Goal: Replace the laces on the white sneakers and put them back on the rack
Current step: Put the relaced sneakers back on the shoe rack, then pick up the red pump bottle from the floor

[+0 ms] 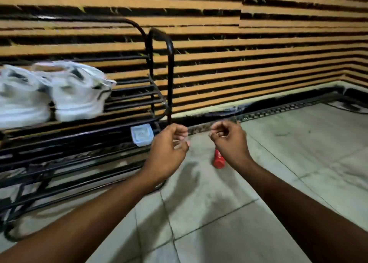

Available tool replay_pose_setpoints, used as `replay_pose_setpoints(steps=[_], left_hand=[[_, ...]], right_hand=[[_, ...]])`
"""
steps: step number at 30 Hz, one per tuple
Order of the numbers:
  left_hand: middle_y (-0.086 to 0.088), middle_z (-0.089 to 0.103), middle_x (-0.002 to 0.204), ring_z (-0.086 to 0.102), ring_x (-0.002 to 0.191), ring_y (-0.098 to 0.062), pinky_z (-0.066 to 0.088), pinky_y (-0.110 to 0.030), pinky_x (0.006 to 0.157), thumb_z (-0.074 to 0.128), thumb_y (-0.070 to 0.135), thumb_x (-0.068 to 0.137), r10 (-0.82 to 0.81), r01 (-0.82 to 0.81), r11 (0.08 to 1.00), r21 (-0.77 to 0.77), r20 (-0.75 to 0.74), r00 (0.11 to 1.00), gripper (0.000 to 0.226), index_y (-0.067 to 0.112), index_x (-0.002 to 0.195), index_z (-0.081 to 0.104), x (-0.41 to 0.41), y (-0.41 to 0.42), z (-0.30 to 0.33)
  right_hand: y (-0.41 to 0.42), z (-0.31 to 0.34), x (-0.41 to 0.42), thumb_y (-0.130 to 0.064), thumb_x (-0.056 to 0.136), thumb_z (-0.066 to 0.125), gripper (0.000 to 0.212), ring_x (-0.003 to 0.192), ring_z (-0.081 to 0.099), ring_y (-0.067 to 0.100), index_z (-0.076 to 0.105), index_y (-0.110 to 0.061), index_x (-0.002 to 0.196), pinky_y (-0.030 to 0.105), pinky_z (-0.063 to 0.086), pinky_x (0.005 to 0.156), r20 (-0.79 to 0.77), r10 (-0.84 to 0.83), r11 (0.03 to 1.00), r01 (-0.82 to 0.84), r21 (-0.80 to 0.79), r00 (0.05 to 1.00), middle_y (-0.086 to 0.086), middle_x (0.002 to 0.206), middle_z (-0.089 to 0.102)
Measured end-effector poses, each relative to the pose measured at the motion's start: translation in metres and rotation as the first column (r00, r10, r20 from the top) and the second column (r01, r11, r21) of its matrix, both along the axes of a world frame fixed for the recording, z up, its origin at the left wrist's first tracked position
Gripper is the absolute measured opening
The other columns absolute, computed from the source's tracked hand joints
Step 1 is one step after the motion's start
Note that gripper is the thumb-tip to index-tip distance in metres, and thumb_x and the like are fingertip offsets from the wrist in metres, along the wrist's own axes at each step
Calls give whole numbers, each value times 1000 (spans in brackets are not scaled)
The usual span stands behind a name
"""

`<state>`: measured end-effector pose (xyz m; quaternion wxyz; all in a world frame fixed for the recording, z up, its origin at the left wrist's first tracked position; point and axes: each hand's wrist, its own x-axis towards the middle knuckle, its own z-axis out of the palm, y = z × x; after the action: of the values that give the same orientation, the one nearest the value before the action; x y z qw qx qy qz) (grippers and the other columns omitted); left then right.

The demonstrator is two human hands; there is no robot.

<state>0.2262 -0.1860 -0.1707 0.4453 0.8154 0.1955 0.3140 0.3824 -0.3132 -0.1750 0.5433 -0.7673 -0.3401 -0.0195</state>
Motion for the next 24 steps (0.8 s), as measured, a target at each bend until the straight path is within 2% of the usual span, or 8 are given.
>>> replay_pose_setpoints(steps=[3, 7, 9, 11, 13, 16, 19, 24], left_hand=[[-5, 69, 103, 67, 98, -20, 57, -39, 93, 73, 8, 88, -42, 31, 994, -109, -94, 995, 26, 17, 111, 65, 45, 3, -50], [-9, 68, 102, 66, 91, -17, 54, -22, 84, 73, 1, 88, -63, 26, 986, -164, -223, 973, 23, 12, 106, 64, 90, 7, -95], [-7, 67, 96, 63, 83, -16, 55, -30, 86, 76, 5, 85, -99, 48, 980, -192, -268, 958, 21, 15, 99, 63, 118, 10, -116], [0, 66, 87, 63, 79, -18, 58, -42, 90, 76, 18, 75, -114, 44, 973, -228, -301, 947, 21, 23, 90, 61, 150, 15, -143], [5, 65, 83, 66, 83, -24, 57, -46, 92, 72, 26, 70, -108, 18, 964, -265, -331, 937, 21, 25, 87, 60, 172, 18, -158], [-1, 69, 100, 66, 98, -26, 55, -36, 88, 78, 24, 81, -123, -10, 963, -268, -476, 871, 29, 21, 103, 60, 210, 24, -189], [-8, 66, 119, 65, 106, -28, 54, -34, 84, 76, 33, 79, -139, -21, 960, -280, -540, 830, 45, 18, 118, 58, 236, 26, -206], [-9, 70, 118, 66, 110, -26, 49, -30, 78, 79, 42, 84, -111, -95, 948, -304, -594, 797, 54, 10, 125, 65, 275, 23, -220]], right_hand=[[-6, -38, 31, -4, 85, 66, 12, 73, 69, 10, 72, -15, 87, 23, 55, 66, -94, -25, 993, 14, -113, 995, 1, 78, 73], [-2, -76, 60, -14, 76, 60, 15, 70, 68, 16, 72, -13, 85, 19, 50, 64, -141, -24, 970, -11, -241, 990, 5, 76, 73], [2, -93, 78, -3, 78, 63, 12, 63, 64, 9, 71, -8, 86, 12, 46, 61, -157, -45, 956, -3, -294, 987, 10, 77, 72], [8, -116, 102, 1, 77, 68, 13, 68, 65, 10, 71, -9, 84, 19, 49, 67, -116, -92, 943, 49, -330, 989, 6, 77, 72], [11, -129, 120, -2, 75, 70, 15, 79, 68, 17, 72, -14, 84, 29, 52, 77, -113, -144, 927, 95, -362, 983, 2, 80, 73], [25, -161, 158, -7, 78, 70, 21, 91, 69, 22, 75, -15, 96, 34, 54, 87, -194, -210, 903, 114, -415, 958, 5, 93, 76], [31, -183, 181, -14, 86, 66, 26, 95, 68, 22, 73, -16, 111, 33, 52, 89, -338, -253, 895, 87, -437, 906, 8, 102, 75], [34, -229, 218, -35, 68, 57, 48, 97, 71, 30, 70, -23, 113, 52, 58, 92, -542, -231, 932, 23, -362, 808, 14, 108, 73]])
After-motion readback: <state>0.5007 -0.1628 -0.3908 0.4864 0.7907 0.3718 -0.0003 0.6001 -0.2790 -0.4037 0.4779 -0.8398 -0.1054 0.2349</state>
